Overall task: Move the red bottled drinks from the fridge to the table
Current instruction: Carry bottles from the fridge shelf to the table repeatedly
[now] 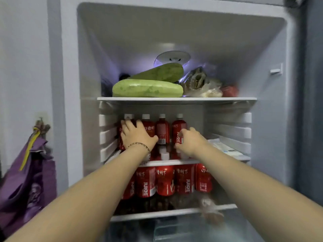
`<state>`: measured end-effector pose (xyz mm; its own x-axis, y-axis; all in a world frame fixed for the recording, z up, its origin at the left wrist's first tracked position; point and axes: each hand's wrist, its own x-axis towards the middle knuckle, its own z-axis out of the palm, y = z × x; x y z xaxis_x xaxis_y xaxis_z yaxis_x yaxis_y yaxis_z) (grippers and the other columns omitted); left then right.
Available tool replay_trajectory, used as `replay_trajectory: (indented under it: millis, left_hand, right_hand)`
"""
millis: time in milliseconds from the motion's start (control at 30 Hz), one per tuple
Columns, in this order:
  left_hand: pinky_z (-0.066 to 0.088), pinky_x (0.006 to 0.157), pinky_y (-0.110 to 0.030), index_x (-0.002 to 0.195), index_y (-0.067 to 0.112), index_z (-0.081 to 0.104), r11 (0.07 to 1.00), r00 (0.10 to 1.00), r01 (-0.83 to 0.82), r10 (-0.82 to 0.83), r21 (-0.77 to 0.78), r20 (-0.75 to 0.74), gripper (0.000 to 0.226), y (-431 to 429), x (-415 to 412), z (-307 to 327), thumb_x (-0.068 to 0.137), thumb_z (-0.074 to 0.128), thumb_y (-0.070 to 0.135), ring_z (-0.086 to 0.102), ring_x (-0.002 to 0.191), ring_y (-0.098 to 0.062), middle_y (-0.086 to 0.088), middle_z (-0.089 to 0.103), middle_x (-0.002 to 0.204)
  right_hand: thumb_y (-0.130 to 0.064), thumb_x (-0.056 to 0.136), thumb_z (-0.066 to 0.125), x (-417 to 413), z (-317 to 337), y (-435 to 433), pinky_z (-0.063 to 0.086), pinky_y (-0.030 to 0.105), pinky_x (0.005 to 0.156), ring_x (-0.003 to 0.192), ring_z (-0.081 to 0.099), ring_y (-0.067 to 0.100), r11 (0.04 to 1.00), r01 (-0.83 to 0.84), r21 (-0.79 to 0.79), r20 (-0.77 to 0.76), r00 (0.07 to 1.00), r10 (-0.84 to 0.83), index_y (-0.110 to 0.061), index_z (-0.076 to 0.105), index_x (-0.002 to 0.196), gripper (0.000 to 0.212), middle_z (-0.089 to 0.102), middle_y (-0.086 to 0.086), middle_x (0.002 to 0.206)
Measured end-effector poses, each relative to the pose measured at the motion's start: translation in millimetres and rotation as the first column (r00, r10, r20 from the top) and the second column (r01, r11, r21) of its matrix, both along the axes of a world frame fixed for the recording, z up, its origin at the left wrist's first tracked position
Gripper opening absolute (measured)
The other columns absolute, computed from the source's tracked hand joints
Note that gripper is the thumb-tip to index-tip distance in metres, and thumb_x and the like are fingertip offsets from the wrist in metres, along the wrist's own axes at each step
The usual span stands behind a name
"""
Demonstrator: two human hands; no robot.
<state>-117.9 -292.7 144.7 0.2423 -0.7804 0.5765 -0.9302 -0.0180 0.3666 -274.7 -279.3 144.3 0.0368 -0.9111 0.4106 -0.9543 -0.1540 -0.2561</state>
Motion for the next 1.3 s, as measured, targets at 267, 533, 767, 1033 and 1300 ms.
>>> replay_trajectory:
  millis: [267, 533, 767, 1033, 1300]
  left_hand:
    - [0.014, 0.113, -0.048, 0.148, 0.033, 0.014, 0.976, 0.985, -0.144, 0.157, 0.16, -0.07, 0.111, -106, 9, 8, 0.058, 0.048, 0.087, 0.003, 0.142, -0.04, -0.02, -0.008, 0.155]
    - [0.017, 0.104, -0.069, 0.146, 0.033, 0.021, 0.956, 0.978, -0.083, 0.132, 0.282, -0.159, 0.109, -117, 8, 18, 0.056, 0.059, 0.082, -0.005, 0.14, -0.044, -0.016, -0.011, 0.154]
    - [0.024, 0.109, -0.055, 0.142, 0.032, 0.028, 0.961, 0.991, -0.072, 0.099, 0.268, -0.086, 0.102, -96, 6, 22, 0.057, 0.055, 0.082, 0.002, 0.139, -0.041, -0.017, -0.003, 0.153]
    - [0.041, 0.093, -0.024, 0.122, 0.031, 0.055, 0.905, 0.914, 0.376, -0.326, 0.198, -0.243, 0.08, -45, 1, 20, 0.054, 0.074, 0.068, 0.049, 0.111, -0.015, 0.0, 0.053, 0.121]
    - [0.05, 0.097, -0.034, 0.105, 0.043, 0.055, 0.836, 0.82, 0.524, -0.442, 0.165, -0.364, 0.093, -41, 17, 6, 0.021, 0.072, 0.079, 0.058, 0.11, -0.016, -0.006, 0.044, 0.137]
  right_hand:
    - [-0.043, 0.079, 0.064, -10, 18, -114, 0.037, 0.04, 0.108, 0.133, 0.032, 0.041, 0.99, 0.087, 0.114, 0.02, 0.996, -0.09, -0.032, 0.033, 0.138, 0.067, 0.025, 0.019, 0.142]
    - [-0.052, 0.066, 0.076, -9, 18, -185, 0.038, 0.037, 0.108, 0.131, 0.037, 0.035, 0.991, 0.008, 0.132, 0.119, 0.993, -0.024, -0.03, 0.034, 0.14, 0.088, 0.027, 0.017, 0.143]
    - [-0.034, 0.076, 0.073, -21, 15, -179, 0.044, 0.035, 0.098, 0.113, 0.051, 0.04, 1.0, 0.007, -0.026, 0.072, 0.997, -0.005, -0.028, 0.037, 0.136, 0.07, 0.029, 0.018, 0.132]
    - [-0.028, 0.072, 0.076, -28, 36, -112, 0.05, 0.026, 0.087, 0.105, 0.058, 0.018, 0.892, -0.451, 0.037, 0.204, 0.877, 0.435, -0.034, 0.047, 0.129, 0.064, 0.055, 0.004, 0.124]
    - [-0.07, 0.045, 0.062, -21, 10, -87, 0.042, 0.03, 0.103, 0.119, 0.048, 0.015, 0.78, -0.618, -0.094, 0.441, 0.677, 0.589, -0.051, 0.058, 0.101, 0.059, 0.046, 0.003, 0.131]
